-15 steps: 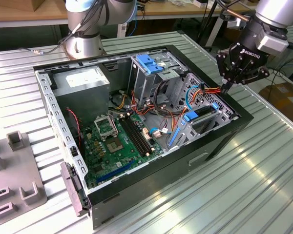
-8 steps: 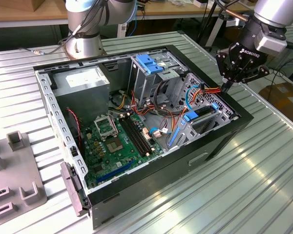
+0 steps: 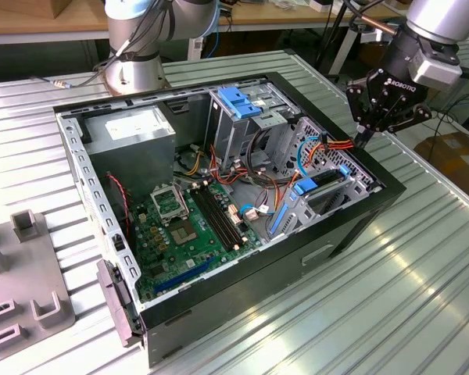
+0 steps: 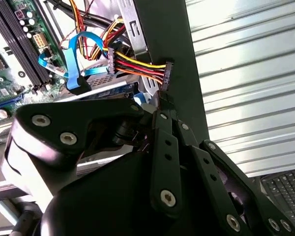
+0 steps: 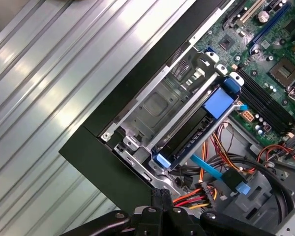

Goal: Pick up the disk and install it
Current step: 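Insert the first disk wire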

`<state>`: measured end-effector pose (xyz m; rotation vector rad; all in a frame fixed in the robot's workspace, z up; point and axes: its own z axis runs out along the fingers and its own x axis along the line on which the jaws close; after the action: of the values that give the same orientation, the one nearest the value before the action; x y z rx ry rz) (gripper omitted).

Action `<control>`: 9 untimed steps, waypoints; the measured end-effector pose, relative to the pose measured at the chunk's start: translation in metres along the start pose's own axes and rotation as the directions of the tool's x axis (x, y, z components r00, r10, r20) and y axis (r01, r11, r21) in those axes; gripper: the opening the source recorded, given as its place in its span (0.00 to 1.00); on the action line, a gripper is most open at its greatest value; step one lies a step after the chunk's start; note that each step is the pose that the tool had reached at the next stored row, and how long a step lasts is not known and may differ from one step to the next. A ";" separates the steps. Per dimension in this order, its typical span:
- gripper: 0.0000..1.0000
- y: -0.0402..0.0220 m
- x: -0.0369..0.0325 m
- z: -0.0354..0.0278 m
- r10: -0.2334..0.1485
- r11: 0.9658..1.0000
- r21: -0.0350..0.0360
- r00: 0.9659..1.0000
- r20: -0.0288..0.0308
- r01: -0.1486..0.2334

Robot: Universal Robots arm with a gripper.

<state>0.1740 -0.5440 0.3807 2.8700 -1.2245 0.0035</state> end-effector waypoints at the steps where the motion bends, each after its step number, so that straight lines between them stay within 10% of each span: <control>1: 0.10 -0.0001 0.0001 0.0000 -0.011 1.000 0.001 1.000 -0.001 0.011; 9: 0.17 -0.0072 -0.0037 0.0002 -0.082 0.997 0.003 0.997 -0.004 0.082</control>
<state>0.1766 -0.5363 0.3804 2.9187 -1.1061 0.0094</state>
